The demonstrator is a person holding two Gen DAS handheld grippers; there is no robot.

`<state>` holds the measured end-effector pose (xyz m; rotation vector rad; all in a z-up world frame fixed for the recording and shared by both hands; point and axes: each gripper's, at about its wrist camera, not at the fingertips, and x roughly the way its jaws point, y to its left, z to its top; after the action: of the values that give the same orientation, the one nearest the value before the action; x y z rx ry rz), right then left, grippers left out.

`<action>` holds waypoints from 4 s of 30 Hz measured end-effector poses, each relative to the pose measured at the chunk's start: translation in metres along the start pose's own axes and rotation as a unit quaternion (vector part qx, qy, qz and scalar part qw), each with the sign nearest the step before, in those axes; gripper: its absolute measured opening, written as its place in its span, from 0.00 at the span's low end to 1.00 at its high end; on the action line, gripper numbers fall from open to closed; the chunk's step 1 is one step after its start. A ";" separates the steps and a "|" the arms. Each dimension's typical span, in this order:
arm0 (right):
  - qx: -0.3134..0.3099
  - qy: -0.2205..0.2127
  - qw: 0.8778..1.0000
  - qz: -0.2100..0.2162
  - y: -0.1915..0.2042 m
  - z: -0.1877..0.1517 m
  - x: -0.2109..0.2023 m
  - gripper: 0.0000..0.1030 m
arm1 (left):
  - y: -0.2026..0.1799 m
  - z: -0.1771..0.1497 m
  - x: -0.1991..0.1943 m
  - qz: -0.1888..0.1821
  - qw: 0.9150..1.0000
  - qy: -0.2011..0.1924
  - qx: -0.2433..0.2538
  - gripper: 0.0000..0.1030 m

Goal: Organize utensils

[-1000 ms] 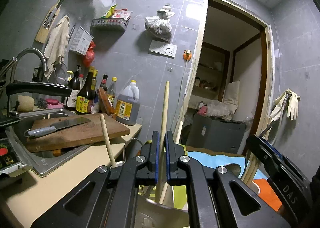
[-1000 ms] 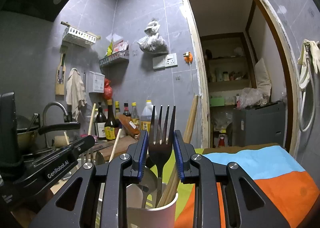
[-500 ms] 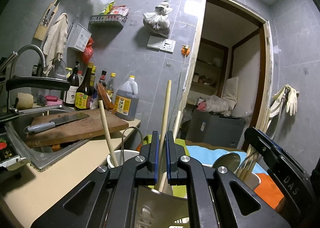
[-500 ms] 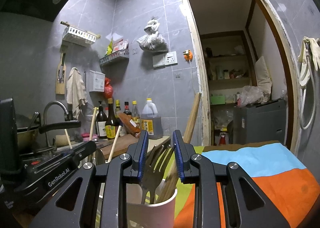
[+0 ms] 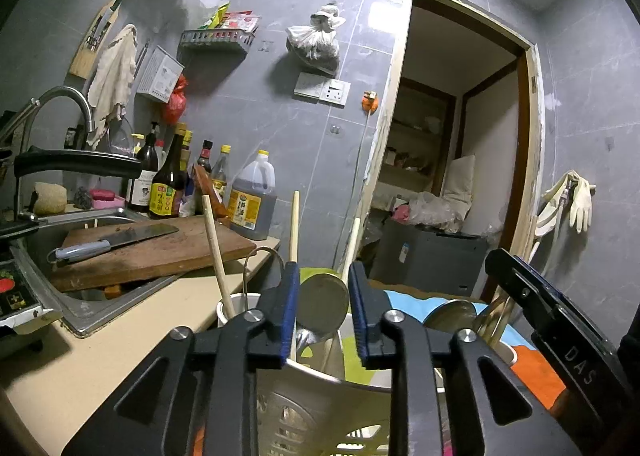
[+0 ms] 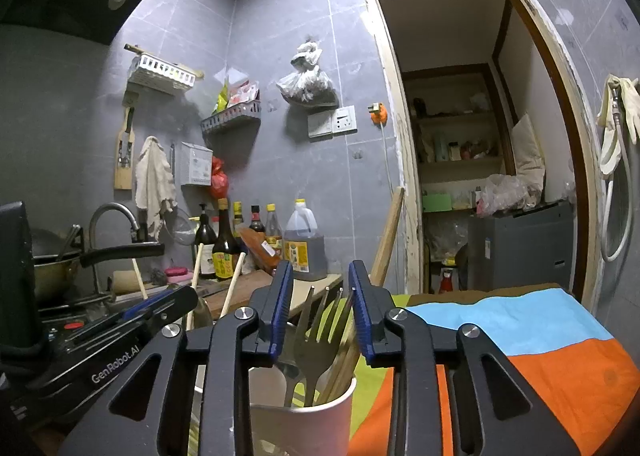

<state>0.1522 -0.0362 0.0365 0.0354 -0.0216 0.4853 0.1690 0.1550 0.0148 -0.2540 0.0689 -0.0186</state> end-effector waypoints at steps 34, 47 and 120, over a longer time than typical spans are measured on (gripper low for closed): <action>-0.005 0.018 0.998 -0.054 -0.047 0.036 -0.091 0.75 | -0.049 0.023 -0.048 -0.044 0.997 0.060 0.036 0.85; 0.003 0.047 0.994 -0.095 -0.067 0.037 -0.147 1.00 | -0.076 0.011 -0.086 -0.051 0.994 0.057 0.072 0.96; -0.010 0.084 0.976 -0.200 -0.061 -0.018 -0.238 1.00 | -0.072 -0.056 -0.164 0.005 0.993 0.073 0.089 0.97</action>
<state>-0.0292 -0.2003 0.0094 -0.0204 0.1441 0.0842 0.0010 0.0761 -0.0104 -0.0739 0.2139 -0.0338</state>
